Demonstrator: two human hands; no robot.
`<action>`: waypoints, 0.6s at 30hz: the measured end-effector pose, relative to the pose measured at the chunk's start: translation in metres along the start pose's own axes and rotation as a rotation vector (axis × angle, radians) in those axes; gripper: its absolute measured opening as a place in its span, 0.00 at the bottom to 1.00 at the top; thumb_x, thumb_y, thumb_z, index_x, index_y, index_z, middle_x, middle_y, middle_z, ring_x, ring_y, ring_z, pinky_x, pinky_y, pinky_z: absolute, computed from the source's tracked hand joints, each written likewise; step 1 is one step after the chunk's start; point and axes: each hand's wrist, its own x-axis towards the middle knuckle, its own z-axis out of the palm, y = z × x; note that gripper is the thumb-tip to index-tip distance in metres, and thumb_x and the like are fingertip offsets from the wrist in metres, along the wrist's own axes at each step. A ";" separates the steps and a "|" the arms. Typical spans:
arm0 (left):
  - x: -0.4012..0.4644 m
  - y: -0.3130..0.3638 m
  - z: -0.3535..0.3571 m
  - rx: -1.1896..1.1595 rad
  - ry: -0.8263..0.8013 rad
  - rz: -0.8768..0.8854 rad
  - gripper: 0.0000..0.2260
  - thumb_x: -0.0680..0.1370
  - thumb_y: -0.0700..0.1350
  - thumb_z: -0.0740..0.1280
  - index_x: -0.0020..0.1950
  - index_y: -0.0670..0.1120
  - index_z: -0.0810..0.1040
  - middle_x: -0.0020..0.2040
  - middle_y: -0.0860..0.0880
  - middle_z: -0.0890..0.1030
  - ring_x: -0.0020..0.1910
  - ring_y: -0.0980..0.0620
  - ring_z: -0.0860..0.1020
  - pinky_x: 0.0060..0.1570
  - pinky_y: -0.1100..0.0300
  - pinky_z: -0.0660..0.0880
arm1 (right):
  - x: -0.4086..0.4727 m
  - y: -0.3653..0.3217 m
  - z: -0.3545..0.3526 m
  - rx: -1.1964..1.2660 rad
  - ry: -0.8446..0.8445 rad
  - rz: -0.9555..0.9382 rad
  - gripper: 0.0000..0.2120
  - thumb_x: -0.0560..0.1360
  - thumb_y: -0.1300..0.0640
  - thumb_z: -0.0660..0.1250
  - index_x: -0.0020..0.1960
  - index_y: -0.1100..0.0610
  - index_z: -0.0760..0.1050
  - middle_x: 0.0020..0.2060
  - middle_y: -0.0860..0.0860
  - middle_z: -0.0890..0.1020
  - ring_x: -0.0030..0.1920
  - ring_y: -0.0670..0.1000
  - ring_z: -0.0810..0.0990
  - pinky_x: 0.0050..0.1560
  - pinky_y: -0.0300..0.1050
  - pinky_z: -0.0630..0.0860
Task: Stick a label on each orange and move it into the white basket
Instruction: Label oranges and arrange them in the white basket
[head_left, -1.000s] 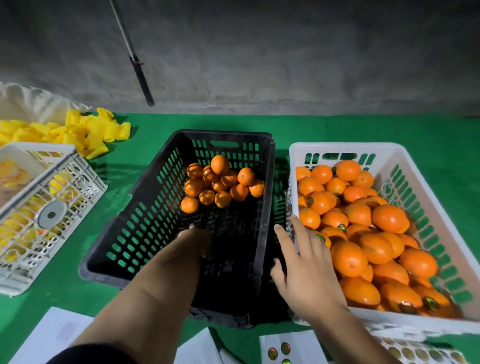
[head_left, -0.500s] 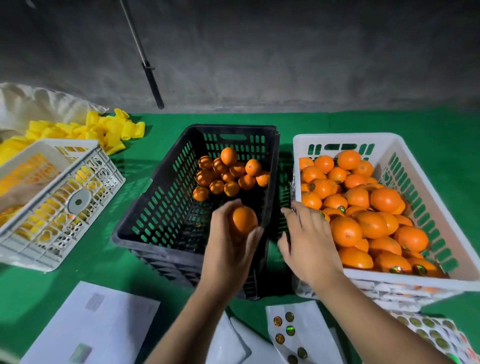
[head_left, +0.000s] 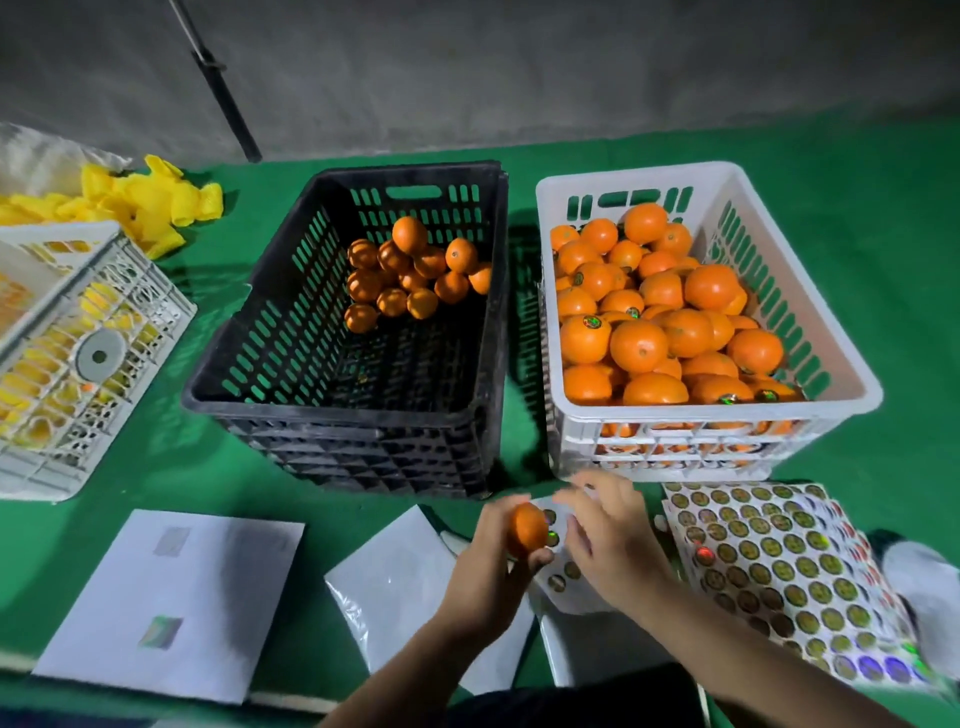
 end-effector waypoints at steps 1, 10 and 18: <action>0.001 -0.005 0.004 0.003 -0.087 -0.077 0.24 0.79 0.64 0.68 0.70 0.68 0.59 0.62 0.61 0.75 0.55 0.58 0.78 0.56 0.56 0.78 | -0.006 0.004 0.007 0.002 -0.149 0.072 0.17 0.72 0.66 0.74 0.59 0.55 0.82 0.58 0.53 0.79 0.58 0.55 0.77 0.59 0.53 0.77; 0.018 -0.037 0.020 0.308 -0.405 -0.123 0.29 0.82 0.63 0.62 0.77 0.47 0.62 0.75 0.48 0.70 0.76 0.50 0.67 0.82 0.50 0.38 | -0.006 0.021 0.056 -0.169 -0.529 0.177 0.19 0.77 0.50 0.69 0.67 0.43 0.73 0.59 0.45 0.73 0.61 0.53 0.73 0.49 0.48 0.78; 0.015 -0.045 0.021 0.284 -0.377 -0.068 0.38 0.78 0.72 0.56 0.77 0.46 0.62 0.79 0.49 0.67 0.77 0.49 0.66 0.81 0.56 0.41 | -0.008 0.027 0.059 -0.235 -0.538 0.109 0.15 0.76 0.53 0.71 0.62 0.47 0.78 0.58 0.46 0.75 0.59 0.54 0.75 0.48 0.50 0.81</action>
